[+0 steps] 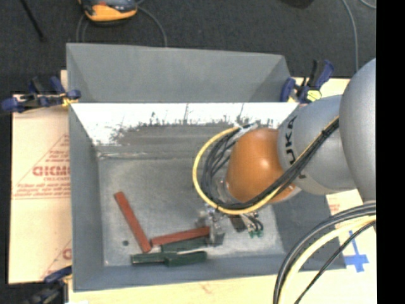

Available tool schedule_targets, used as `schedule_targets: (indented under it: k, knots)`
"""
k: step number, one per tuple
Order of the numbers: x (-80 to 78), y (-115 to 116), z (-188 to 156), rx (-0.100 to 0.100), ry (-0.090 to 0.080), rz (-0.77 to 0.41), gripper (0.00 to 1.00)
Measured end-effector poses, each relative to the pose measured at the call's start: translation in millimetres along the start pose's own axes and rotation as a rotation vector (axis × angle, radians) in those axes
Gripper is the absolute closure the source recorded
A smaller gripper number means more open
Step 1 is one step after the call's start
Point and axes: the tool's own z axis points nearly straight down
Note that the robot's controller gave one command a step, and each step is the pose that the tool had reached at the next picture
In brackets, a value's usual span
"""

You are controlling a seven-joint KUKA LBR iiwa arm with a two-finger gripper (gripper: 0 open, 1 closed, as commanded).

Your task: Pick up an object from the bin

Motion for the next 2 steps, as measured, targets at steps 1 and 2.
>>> schedule_targets:
  k: [1,2]
  knots:
    - [0.0,0,0,0.000,0.000,0.000,1.00]
    - [-8.1,16,-152,0.000,0.000,-0.002,1.00]
